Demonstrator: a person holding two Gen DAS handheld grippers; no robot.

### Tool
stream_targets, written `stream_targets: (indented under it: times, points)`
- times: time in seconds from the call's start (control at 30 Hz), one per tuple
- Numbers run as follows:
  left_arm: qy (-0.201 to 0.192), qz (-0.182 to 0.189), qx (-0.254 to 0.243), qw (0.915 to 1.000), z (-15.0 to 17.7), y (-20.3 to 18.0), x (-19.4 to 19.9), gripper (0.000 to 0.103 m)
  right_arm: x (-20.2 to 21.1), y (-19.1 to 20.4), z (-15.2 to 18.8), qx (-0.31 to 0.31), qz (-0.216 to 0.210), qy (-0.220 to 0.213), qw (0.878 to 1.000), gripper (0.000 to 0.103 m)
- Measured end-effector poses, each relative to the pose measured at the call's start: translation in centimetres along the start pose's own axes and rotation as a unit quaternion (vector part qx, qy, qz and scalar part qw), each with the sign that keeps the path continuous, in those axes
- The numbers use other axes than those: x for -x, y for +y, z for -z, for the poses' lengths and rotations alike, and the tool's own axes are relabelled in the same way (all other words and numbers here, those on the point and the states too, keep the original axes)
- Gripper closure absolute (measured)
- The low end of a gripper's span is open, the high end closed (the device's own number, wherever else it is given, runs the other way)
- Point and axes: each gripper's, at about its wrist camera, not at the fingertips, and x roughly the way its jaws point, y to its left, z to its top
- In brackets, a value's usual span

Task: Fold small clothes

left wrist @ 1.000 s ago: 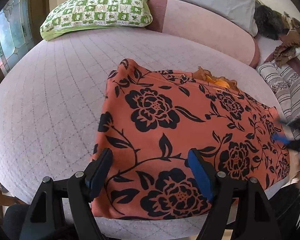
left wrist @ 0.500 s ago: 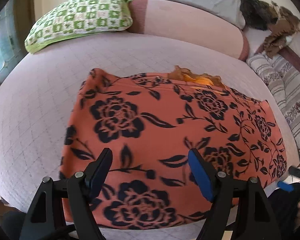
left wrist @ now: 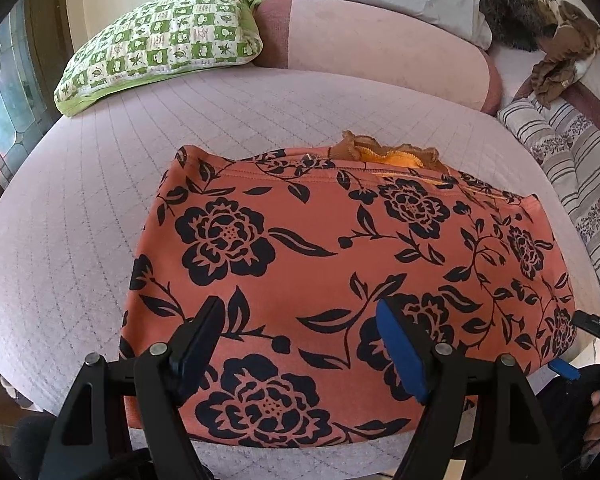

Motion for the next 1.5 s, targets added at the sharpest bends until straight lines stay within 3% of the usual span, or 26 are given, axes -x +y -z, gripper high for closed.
stream_targets:
  times: [0.33, 0.5, 0.67, 0.87, 1.0, 1.37, 1.5]
  points:
    - [0.016, -0.002, -0.012, 0.9998, 0.0, -1.2, -1.7, 0.025, 0.4, -1.0, -1.4, -0.028, 0.002, -0.026, 0.999, 0.014]
    - [0.020, -0.002, -0.023, 0.9995, -0.2, -2.1, -2.5, 0.025, 1.1, 1.0, -2.2, 0.006, -0.010, -0.052, 0.999, 0.014]
    - [0.026, -0.022, -0.043, 0.9985, -0.2, -2.9, -3.7, 0.022, -0.1, 1.2, -2.2, 0.017, 0.014, -0.046, 0.999, 0.014]
    - [0.021, -0.021, -0.036, 0.9989, -0.5, -2.9, -3.1, 0.022, 0.4, 3.3, -2.1, 0.067, 0.023, -0.064, 0.995, 0.014]
    - [0.017, -0.025, -0.039, 0.9988, -0.8, -3.2, -3.2, 0.022, -1.0, 3.4, -2.1, 0.090, 0.052, -0.056, 0.993, 0.014]
    - [0.031, -0.032, -0.042, 0.9981, -0.6, -3.2, -4.1, 0.021, -1.0, 3.3, -2.4, 0.092, 0.051, -0.057, 0.993, 0.016]
    - [0.031, -0.032, -0.041, 0.9982, -0.7, -3.2, -4.2, 0.021, -1.0, 2.8, -2.7, 0.086, 0.049, -0.056, 0.993, 0.021]
